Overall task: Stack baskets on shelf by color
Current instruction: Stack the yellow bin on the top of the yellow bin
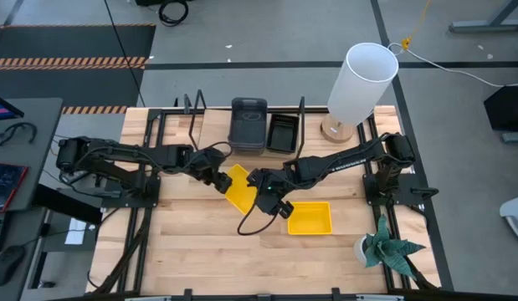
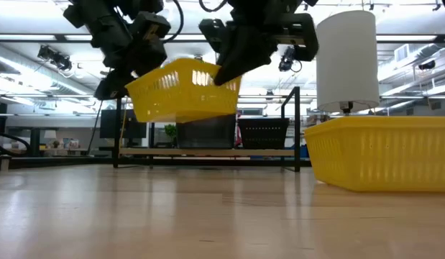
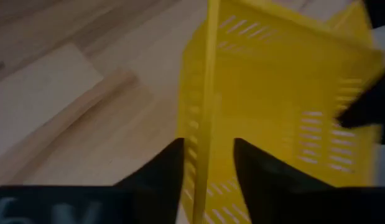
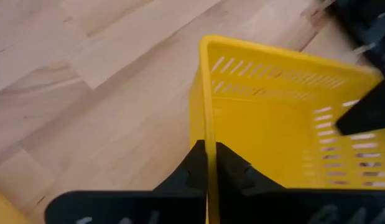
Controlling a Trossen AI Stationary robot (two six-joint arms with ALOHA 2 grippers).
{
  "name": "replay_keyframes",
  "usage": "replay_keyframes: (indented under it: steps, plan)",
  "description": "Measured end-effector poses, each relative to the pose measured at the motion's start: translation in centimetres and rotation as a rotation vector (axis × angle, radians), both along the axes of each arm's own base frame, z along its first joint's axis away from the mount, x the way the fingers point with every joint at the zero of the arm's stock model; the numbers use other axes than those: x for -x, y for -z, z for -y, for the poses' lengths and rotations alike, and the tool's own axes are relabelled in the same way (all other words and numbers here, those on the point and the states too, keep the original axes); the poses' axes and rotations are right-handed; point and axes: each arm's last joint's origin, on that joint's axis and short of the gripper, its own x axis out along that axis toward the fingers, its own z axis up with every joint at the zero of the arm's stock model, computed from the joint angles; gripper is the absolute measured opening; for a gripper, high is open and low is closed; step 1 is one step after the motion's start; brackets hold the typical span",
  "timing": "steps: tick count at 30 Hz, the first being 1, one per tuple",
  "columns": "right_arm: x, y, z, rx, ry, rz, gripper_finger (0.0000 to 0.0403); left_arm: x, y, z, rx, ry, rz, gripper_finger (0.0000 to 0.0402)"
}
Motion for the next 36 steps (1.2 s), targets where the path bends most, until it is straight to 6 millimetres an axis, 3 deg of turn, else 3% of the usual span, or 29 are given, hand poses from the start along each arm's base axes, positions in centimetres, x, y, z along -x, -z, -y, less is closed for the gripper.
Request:
replay_keyframes:
  steps: [6,11,19,27,36]
  plan:
    - [1.2,0.2,-0.1,0.01,0.021,-0.117,0.0009,-0.3,-0.3,0.0,-0.036,0.066,0.043,0.0225]
    - [2.8,-0.8,-0.8,0.038,0.01,-0.18,0.001,-0.1,-0.6,-0.5,-0.017,0.123,0.066,0.025]
    - [6.2,-3.1,-1.8,0.055,-0.041,-0.276,0.0008,-0.1,-1.2,-1.9,0.022,0.197,0.137,0.0235]
    - [9.8,-5.9,-3.2,-0.06,-0.171,-0.332,0.0007,-0.6,-1.8,-2.8,-0.024,0.203,0.235,0.0213]
    - [15.3,-7.9,-5.2,-0.004,-0.3,-0.487,0.0007,-0.9,-2.2,-2.8,-0.038,0.204,0.286,0.0204]
